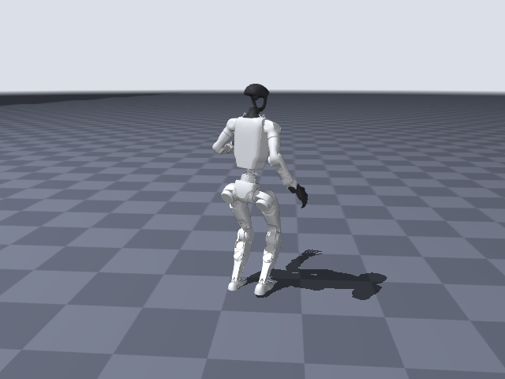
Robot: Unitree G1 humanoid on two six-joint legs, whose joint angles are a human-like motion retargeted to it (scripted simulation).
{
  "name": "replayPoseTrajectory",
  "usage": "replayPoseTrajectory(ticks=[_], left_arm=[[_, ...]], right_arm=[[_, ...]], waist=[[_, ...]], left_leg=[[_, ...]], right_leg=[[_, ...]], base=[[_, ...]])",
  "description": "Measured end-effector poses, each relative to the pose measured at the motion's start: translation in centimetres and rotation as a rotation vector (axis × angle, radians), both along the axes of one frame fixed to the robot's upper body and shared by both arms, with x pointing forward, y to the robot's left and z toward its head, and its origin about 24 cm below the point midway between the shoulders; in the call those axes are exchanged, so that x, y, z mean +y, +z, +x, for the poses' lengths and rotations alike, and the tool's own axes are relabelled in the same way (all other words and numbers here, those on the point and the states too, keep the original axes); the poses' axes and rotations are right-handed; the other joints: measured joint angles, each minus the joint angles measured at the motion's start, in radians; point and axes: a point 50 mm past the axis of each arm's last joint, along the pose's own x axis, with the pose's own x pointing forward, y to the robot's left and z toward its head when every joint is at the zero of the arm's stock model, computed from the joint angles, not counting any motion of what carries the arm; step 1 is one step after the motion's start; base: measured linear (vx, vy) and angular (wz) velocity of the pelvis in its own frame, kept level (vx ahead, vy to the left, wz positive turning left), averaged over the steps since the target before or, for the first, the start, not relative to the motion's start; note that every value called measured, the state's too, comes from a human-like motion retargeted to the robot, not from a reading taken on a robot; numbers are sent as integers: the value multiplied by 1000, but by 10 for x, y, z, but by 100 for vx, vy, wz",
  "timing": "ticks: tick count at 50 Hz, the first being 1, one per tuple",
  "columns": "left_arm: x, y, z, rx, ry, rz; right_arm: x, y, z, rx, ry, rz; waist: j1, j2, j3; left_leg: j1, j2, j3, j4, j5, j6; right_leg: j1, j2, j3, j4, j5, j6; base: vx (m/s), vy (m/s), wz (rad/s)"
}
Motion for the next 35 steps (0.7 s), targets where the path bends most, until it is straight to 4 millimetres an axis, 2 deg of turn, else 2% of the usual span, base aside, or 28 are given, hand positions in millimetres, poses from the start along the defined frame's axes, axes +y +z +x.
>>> replayPoseTrajectory(ticks=[2,4,5,7,8,10,12,13,14,15,16,17,18,19,20,22,23,25,26,27,28,30,32,33,35], left_arm=[[-21,21,15,-81,-116,5],[-44,33,26,-121,-251,-21],[-57,37,30,-131,-321,-38],[-76,36,36,-101,-444,-76],[-84,30,38,-65,-495,-95],[-94,4,37,75,-551,-128],[-89,-40,32,335,-562,-148],[-83,-66,20,475,-542,-161],[-68,-81,8,574,-497,-162],[-50,-92,-5,652,-440,-159],[-29,-92,-19,685,-368,-137],[-11,-91,-30,715,-304,-107],[5,-86,-39,739,-253,-62],[21,-72,-39,707,-199,-18],[37,-52,-36,644,-147,24],[40,-20,-17,538,-160,127],[37,4,2,429,-174,166],[15,24,22,312,-264,213],[0,20,37,289,-308,193],[-15,11,48,295,-348,172],[-24,-8,50,359,-379,142],[-47,-76,52,613,-406,68],[-59,-155,16,948,-376,-42],[-66,-194,-13,1132,-349,-102],[-74,-247,-89,1428,-253,-267]], right_arm=[[-4,-4,-24,72,-30,59],[-6,-7,-46,138,-58,125],[-6,-8,-56,165,-74,157],[-4,-7,-63,177,-102,221],[-2,-7,-61,167,-116,254],[7,-6,-43,111,-122,306],[8,11,17,-69,-93,327],[9,33,49,-208,-49,325],[9,73,89,-404,29,299],[12,126,124,-627,127,265],[19,190,147,-875,242,197],[29,251,155,-1110,356,130],[40,304,152,-1321,466,56],[59,357,143,-1549,574,-22],[81,406,123,-1786,675,-98],[114,450,87,-2058,873,-157],[136,471,73,-2191,963,-173],[166,478,51,-2296,1154,-130],[187,480,46,-2292,1276,-127],[205,478,41,-2280,1393,-122],[215,471,35,-2262,1485,-89],[234,458,29,-2195,1639,-42],[234,454,34,-2193,1597,51],[229,452,42,-2194,1513,93],[215,447,61,-2198,1299,153]], waist=[[-41,-10,-18],[-62,-11,-44],[-68,-11,-58],[-64,-10,-82],[-58,-11,-90],[-48,-15,-96],[-22,-10,-79],[-16,-10,-70],[-16,0,-60],[-18,17,-50],[-16,29,-54],[-10,36,-63],[5,33,-82],[19,44,-102],[33,62,-122],[65,27,-170],[72,27,-181],[78,-24,-202],[88,-12,-196],[99,-13,-187],[111,-39,-171],[177,-24,-141],[256,-37,-89],[311,-29,-73],[408,-27,-42]], left_leg=[[10,-2,-10,-51,133,-69],[-2,-12,-29,-89,244,-129],[-10,-16,-35,-106,274,-146],[-5,-21,-37,-138,272,-146],[9,-25,-38,-157,256,-138],[11,-33,-26,-139,174,-103],[109,-49,-25,-256,82,-59],[111,-55,-12,-247,53,-48],[137,-65,-10,-291,52,-42],[174,-75,-13,-363,65,-39],[192,-87,-18,-400,85,-39],[202,-98,-21,-417,99,-39],[199,-107,-21,-392,102,-41],[204,-104,-30,-412,111,-44],[214,-95,-46,-454,123,-49],[204,-93,-54,-404,118,-58],[204,-70,-70,-416,114,-69],[181,-54,-76,-346,105,-80],[160,-18,-91,-302,88,-87],[136,12,-99,-252,76,-90],[105,29,-91,-186,72,-84],[28,123,-101,-40,22,-71],[-50,229,-79,101,-22,-43],[-84,319,-66,170,-50,-29],[-134,461,-34,266,-62,-12]], right_leg=[[5,8,2,-56,80,32],[0,14,1,-114,167,74],[-4,15,-1,-140,206,94],[-3,-4,-16,-174,238,115],[2,-18,-25,-183,238,117],[-4,-52,-42,-154,182,102],[37,-81,-41,-185,85,73],[32,-94,-33,-165,59,68],[34,-101,-24,-167,51,66],[41,-106,-15,-180,52,65],[37,-116,-1,-172,70,72],[34,-127,9,-158,90,77],[31,-141,14,-132,111,81],[19,-141,9,-130,133,81],[3,-134,-1,-139,155,77],[-4,-143,-12,-110,159,69],[-10,-128,-34,-126,160,60],[-14,-131,-54,-105,166,53],[-5,-114,-93,-119,178,47],[1,-104,-127,-124,188,42],[1,-108,-149,-111,194,39],[17,-72,-247,-138,185,10],[21,-55,-338,-145,111,-45],[37,-15,-391,-178,82,-71],[62,47,-461,-241,59,-95]], base=[[9,2,25],[6,3,30],[5,3,18],[6,4,-1],[0,0,0],[4,5,-26],[17,6,-20],[14,5,4],[17,5,9],[23,4,17],[21,2,34],[11,-2,57],[10,-5,60],[14,-7,58],[10,-10,66],[3,-14,83],[1,-17,93],[-7,-19,105],[-10,-21,110],[-12,-21,106],[-16,-21,89],[-15,-21,50],[-14,-21,2],[-8,-21,-27],[-5,-19,-33]])
